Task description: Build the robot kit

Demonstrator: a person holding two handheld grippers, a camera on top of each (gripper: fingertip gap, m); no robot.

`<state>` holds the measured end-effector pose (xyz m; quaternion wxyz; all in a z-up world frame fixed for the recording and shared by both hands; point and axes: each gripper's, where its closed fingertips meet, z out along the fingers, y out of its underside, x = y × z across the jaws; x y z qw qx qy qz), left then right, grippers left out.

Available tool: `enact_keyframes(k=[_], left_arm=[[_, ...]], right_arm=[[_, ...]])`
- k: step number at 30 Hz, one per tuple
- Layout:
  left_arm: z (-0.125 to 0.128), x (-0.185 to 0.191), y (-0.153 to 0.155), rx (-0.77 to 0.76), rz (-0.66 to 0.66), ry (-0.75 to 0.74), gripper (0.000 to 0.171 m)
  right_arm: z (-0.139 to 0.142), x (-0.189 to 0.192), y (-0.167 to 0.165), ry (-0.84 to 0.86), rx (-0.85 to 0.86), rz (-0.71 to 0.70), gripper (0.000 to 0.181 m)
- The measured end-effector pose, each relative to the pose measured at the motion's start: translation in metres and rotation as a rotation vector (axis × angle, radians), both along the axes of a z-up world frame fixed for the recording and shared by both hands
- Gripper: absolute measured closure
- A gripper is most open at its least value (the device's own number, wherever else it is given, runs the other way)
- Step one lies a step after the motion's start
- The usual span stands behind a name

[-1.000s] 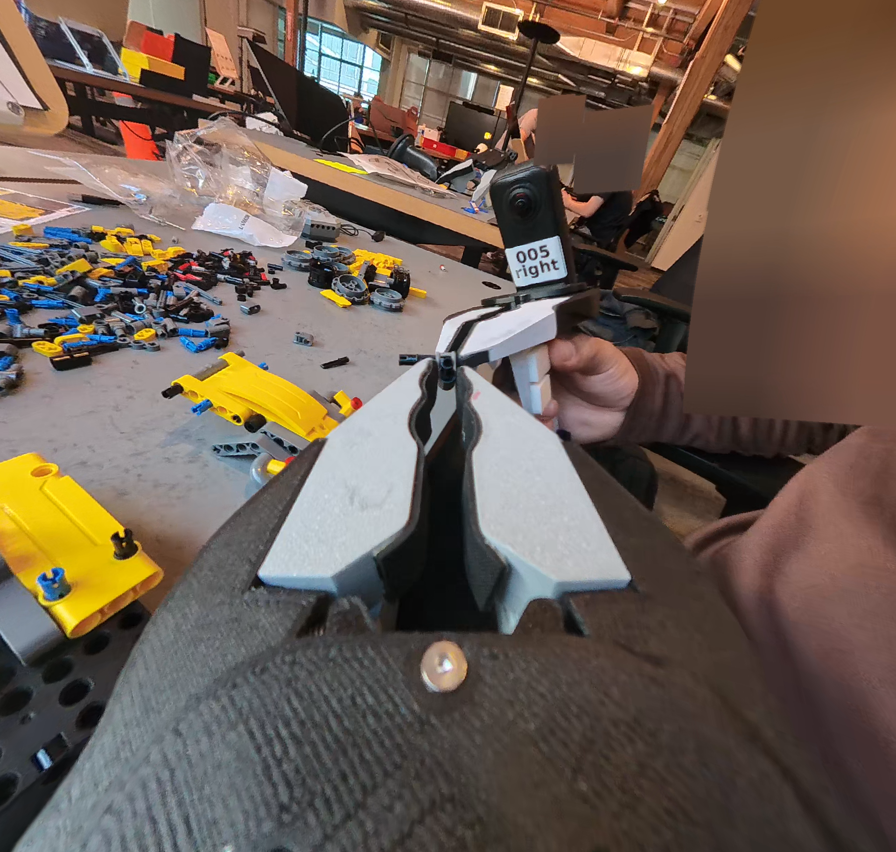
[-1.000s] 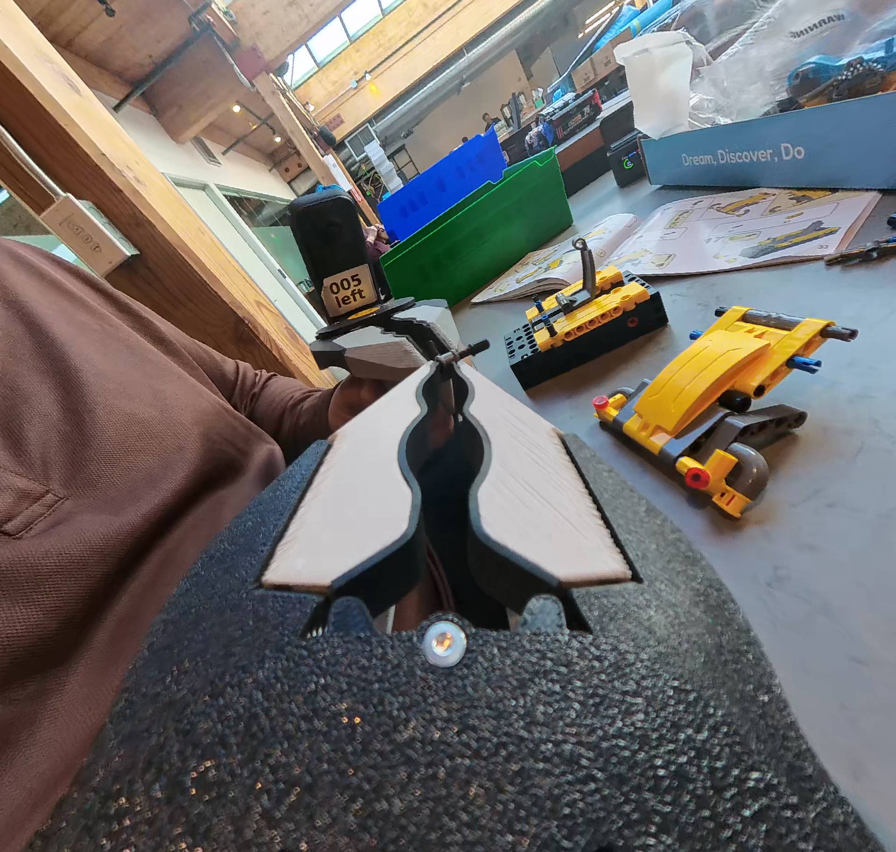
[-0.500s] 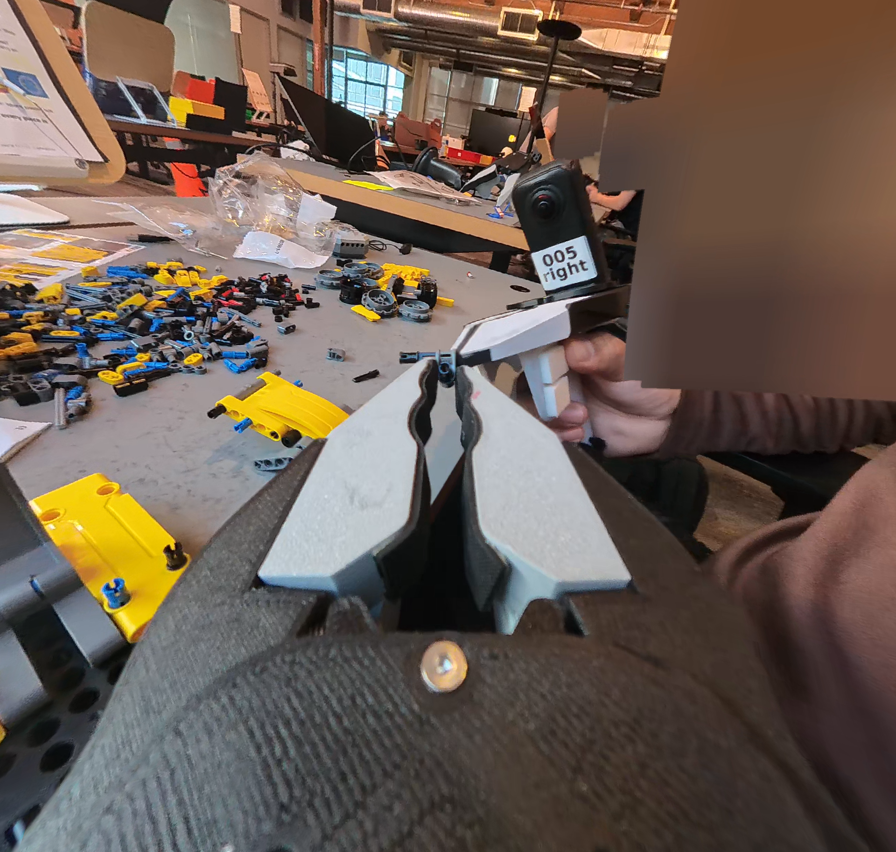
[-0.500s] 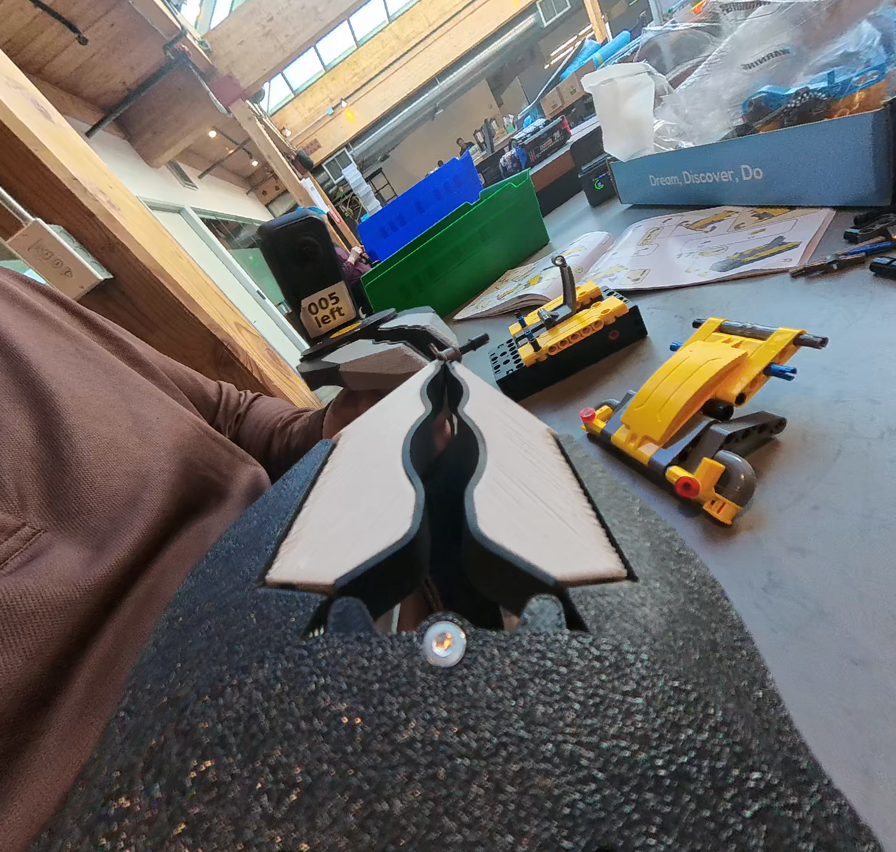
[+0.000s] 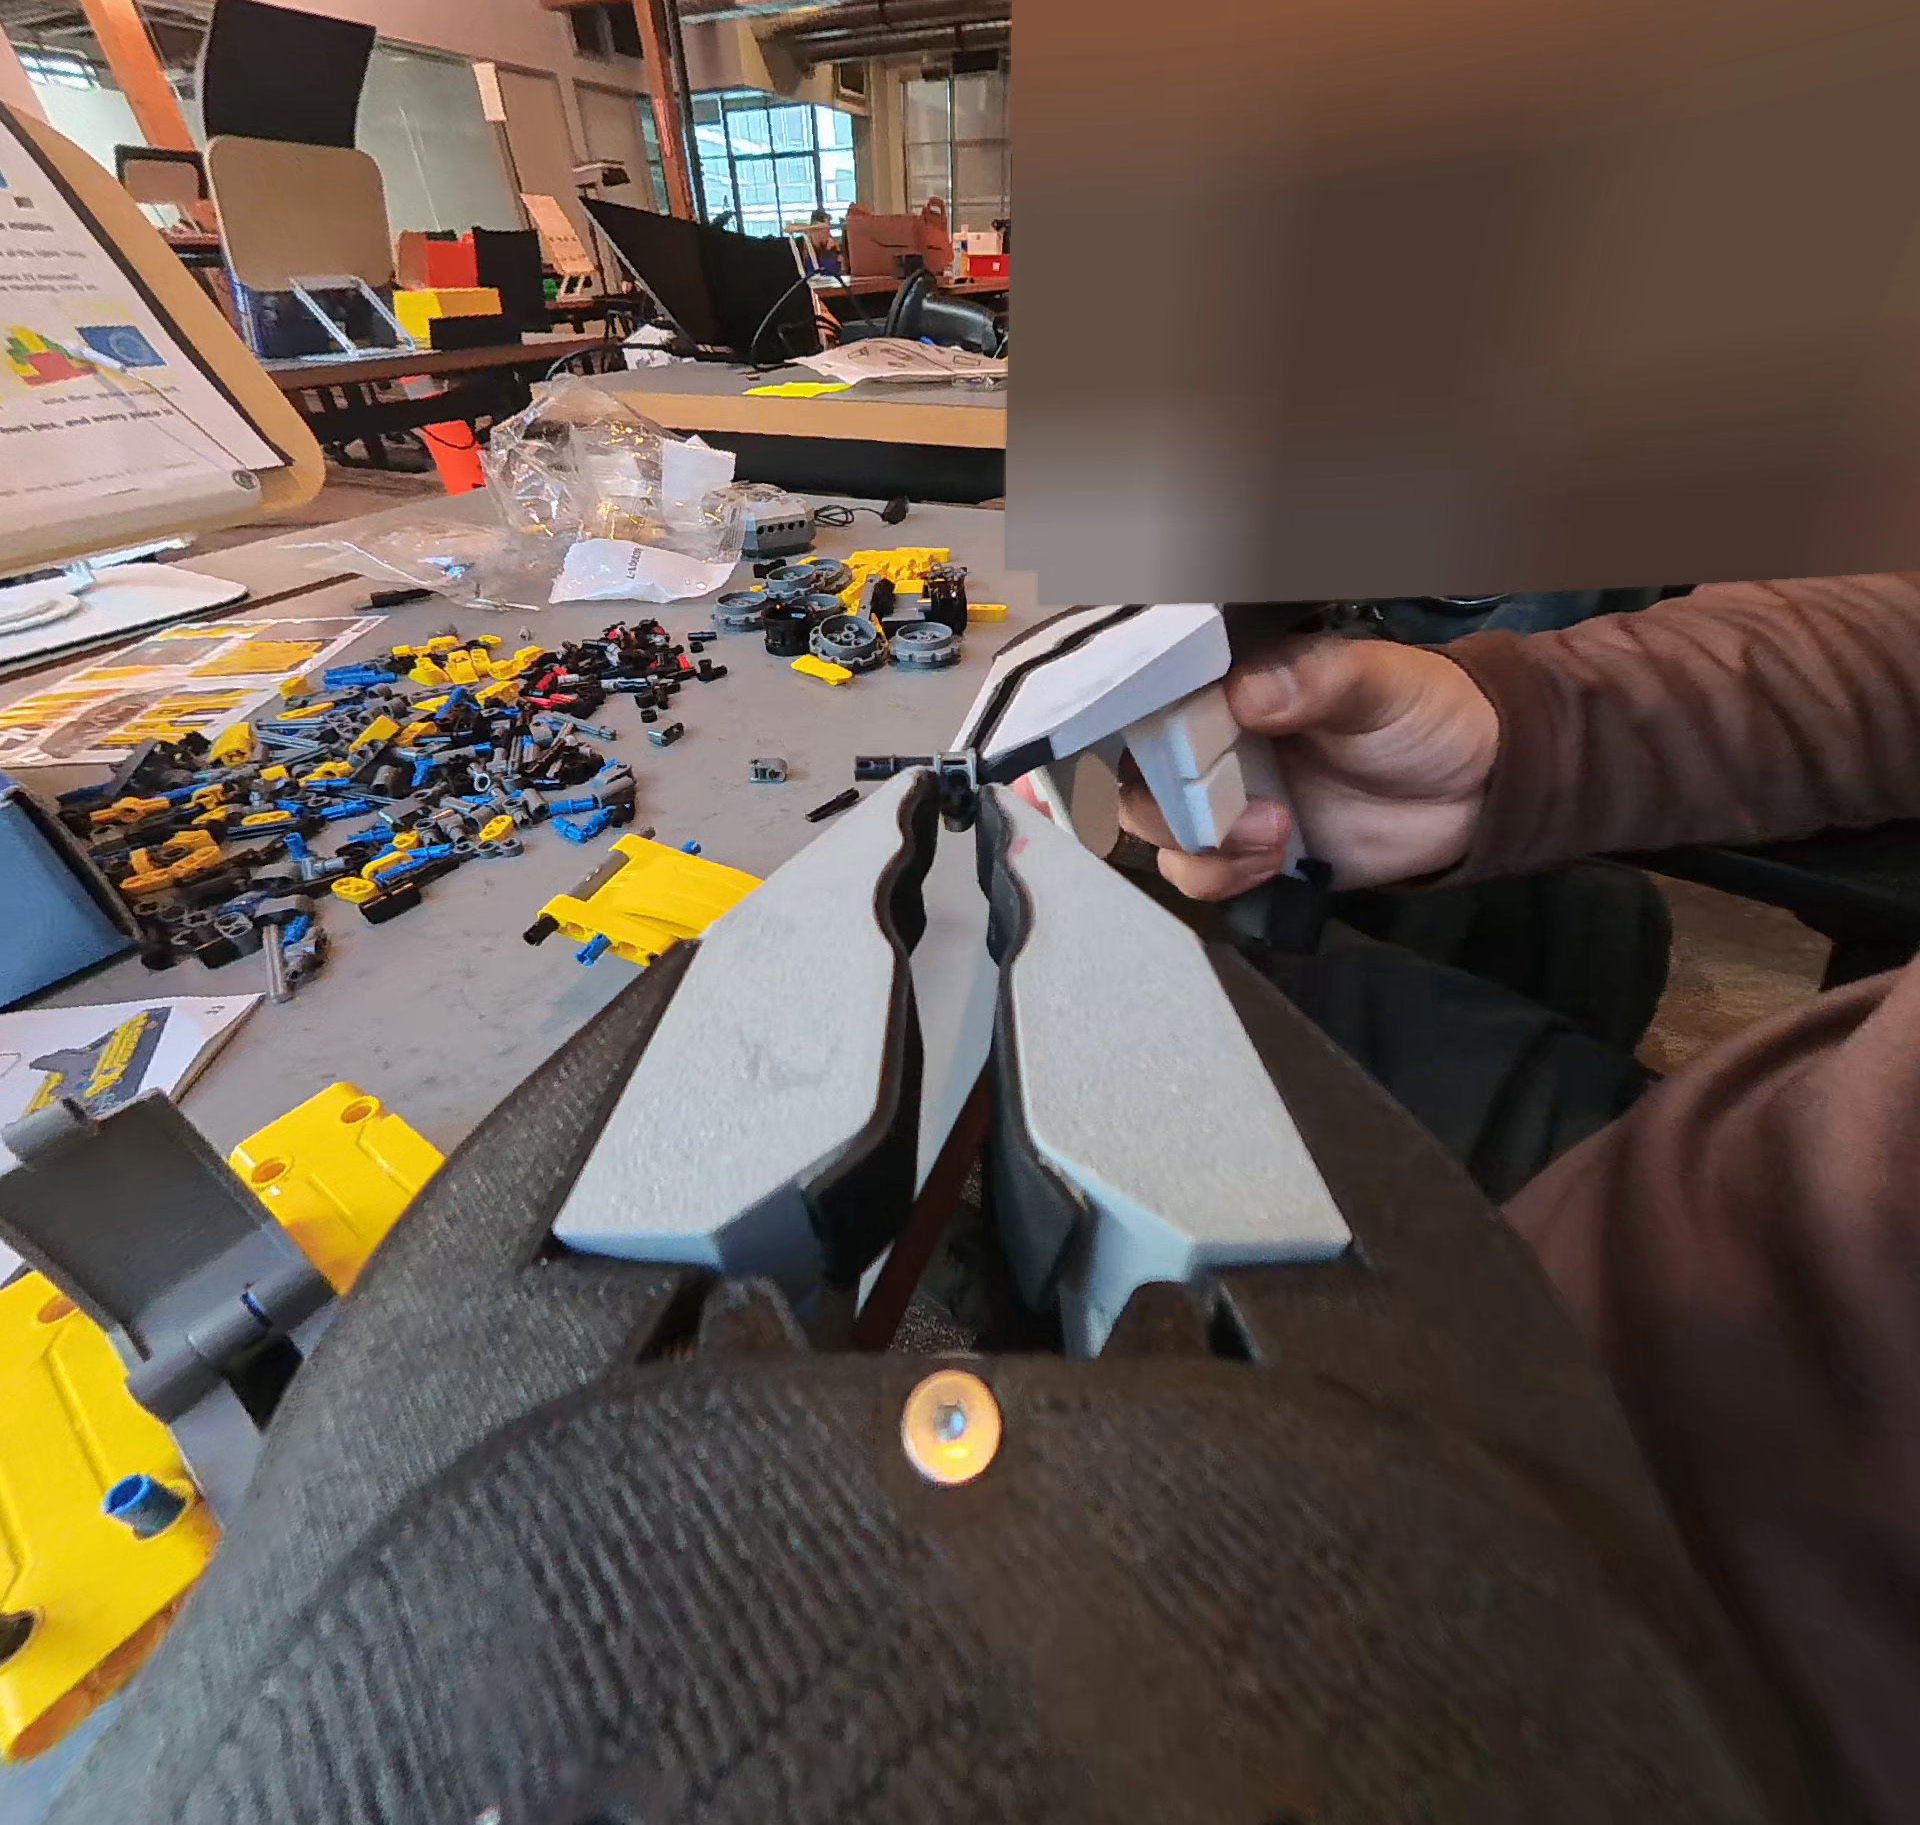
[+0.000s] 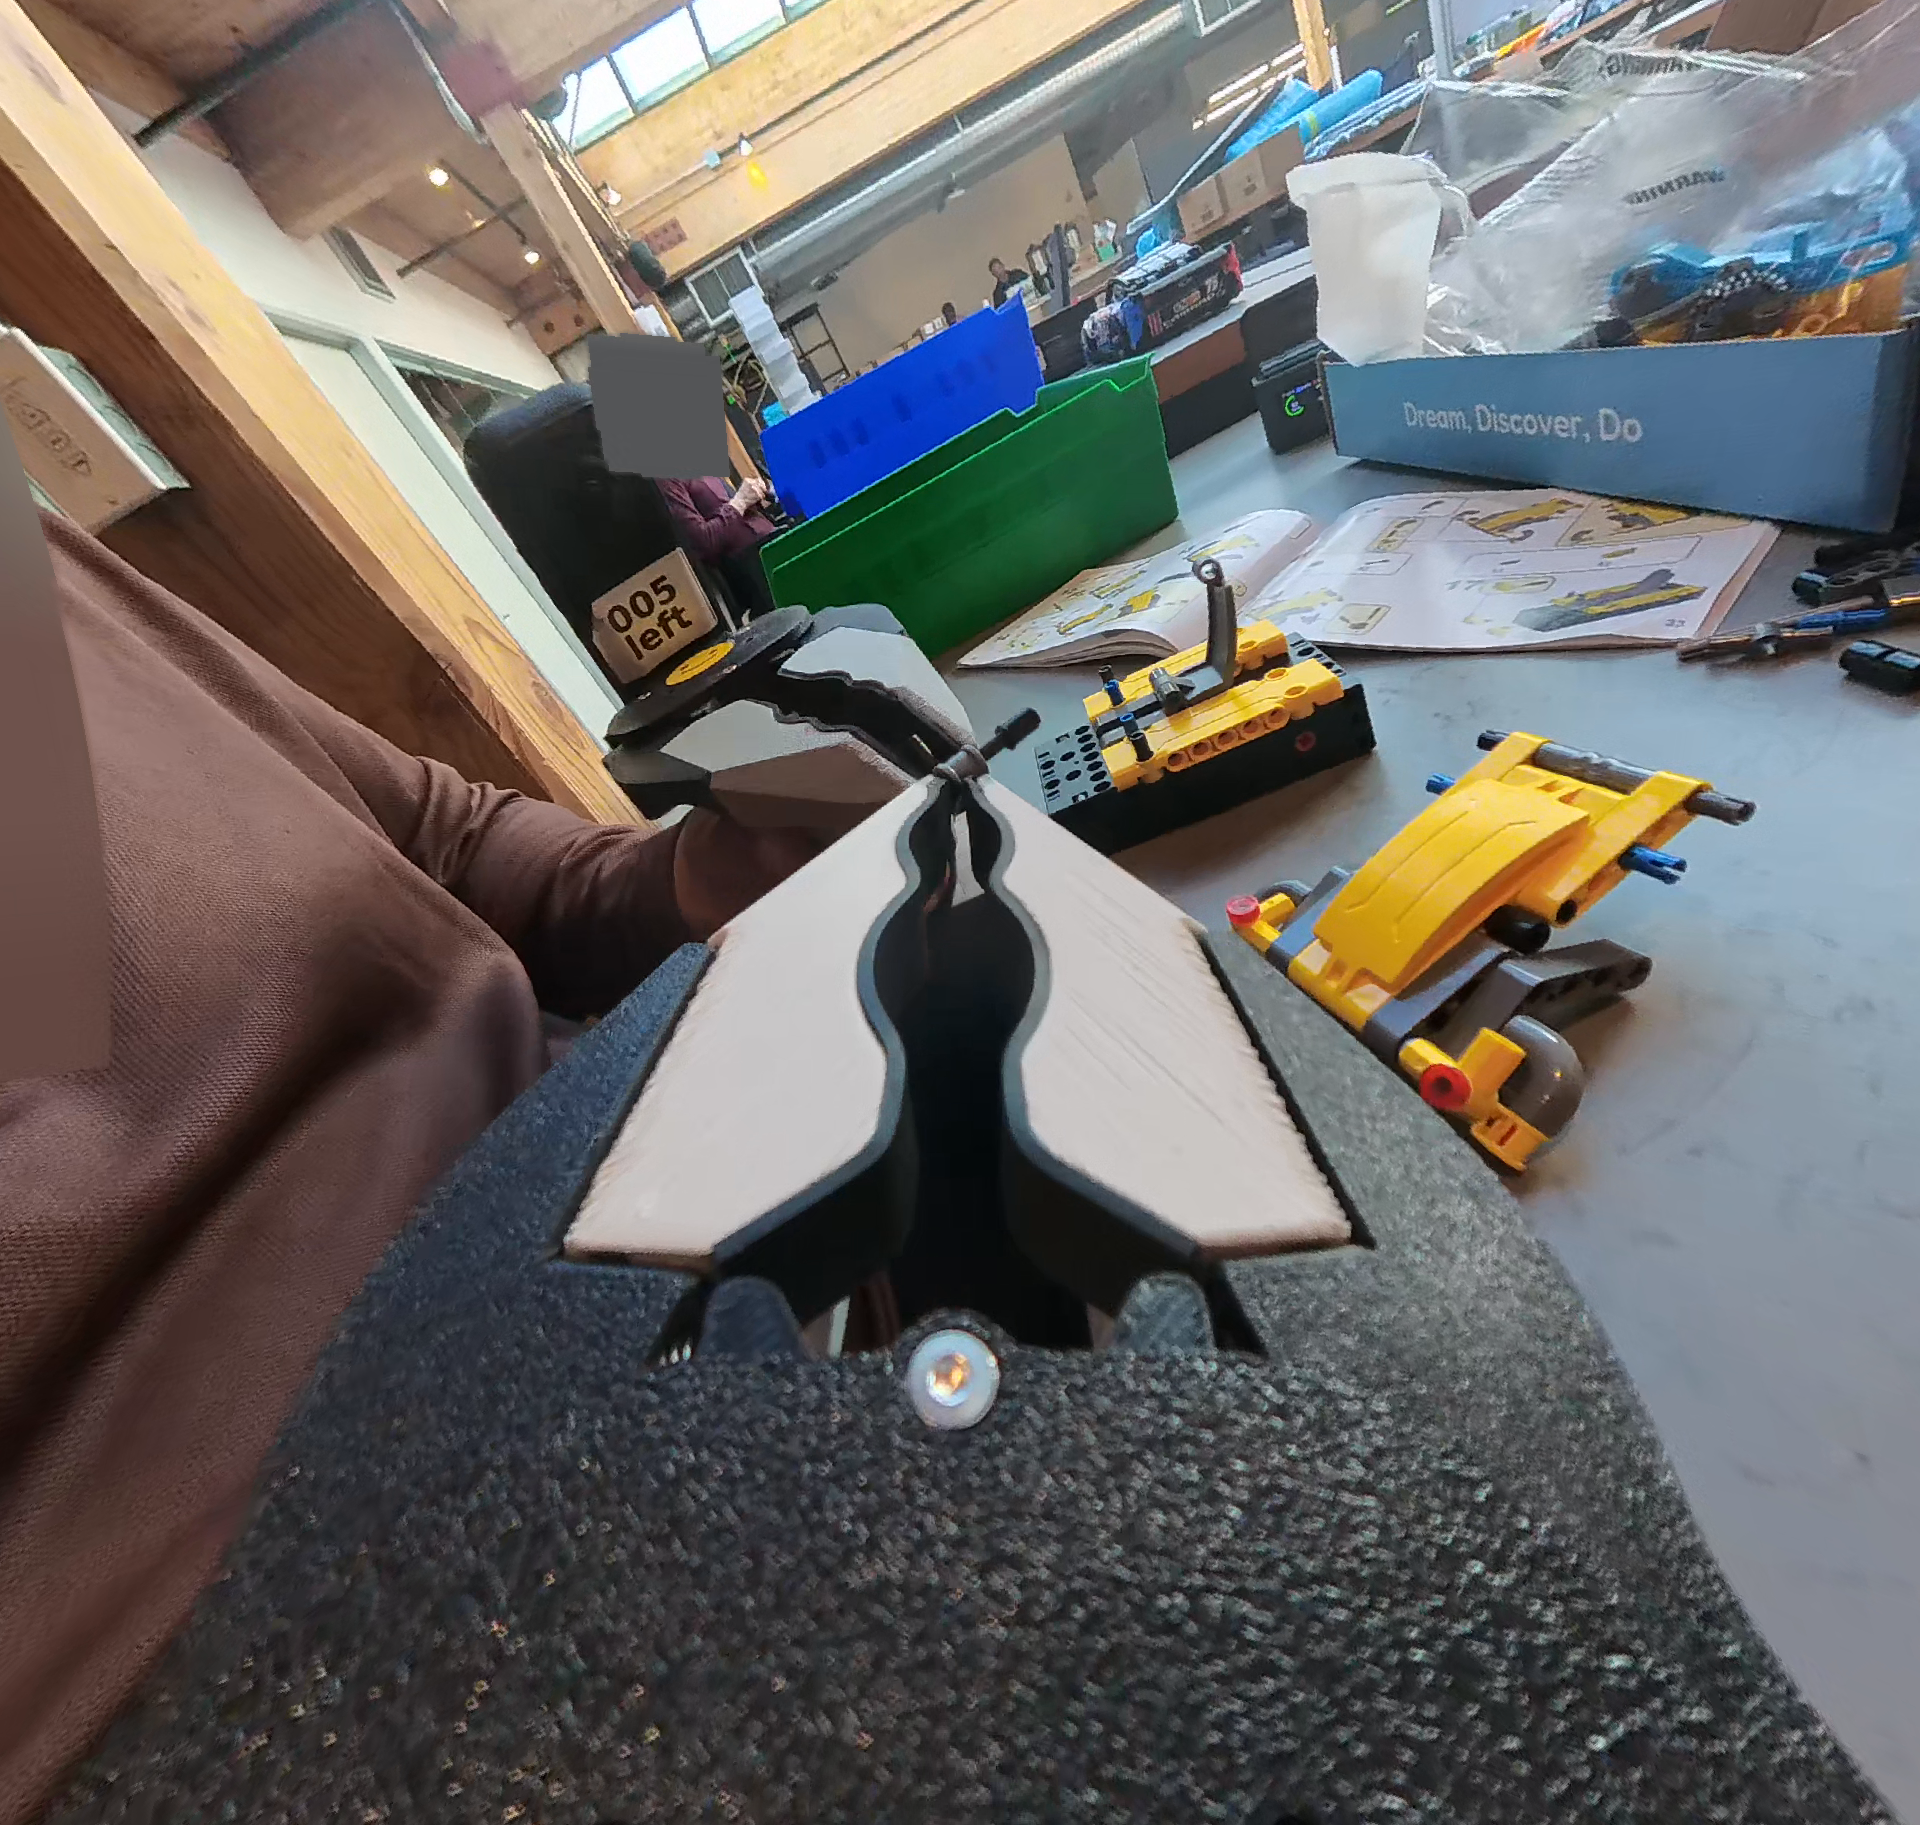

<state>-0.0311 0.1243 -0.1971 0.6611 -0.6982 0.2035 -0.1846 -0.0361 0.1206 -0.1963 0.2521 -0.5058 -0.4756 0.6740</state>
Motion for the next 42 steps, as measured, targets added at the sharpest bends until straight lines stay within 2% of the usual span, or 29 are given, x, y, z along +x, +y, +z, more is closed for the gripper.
enact_keyframes(k=[6,12,21,30,42], left_arm=[[-0.003,0.001,-0.003,-0.004,-0.02,0.048,0.166],[-0.002,-0.002,-0.003,0.001,0.003,0.035,0.166],[-0.007,-0.014,-0.004,-0.004,0.1,0.04,0.166],[-0.005,-0.03,-0.015,0.005,0.189,0.035,0.166],[-0.005,-0.032,-0.015,0.021,0.215,0.07,0.166]], right_arm=[[-0.003,0.001,-0.004,-0.017,-0.066,0.059,0.181],[-0.002,-0.002,-0.004,-0.017,-0.062,0.039,0.181],[-0.007,-0.014,-0.004,-0.047,0.052,-0.014,0.181],[-0.006,-0.029,-0.015,-0.048,0.084,0.044,0.181],[-0.006,-0.031,-0.015,-0.066,0.107,0.02,0.181]])
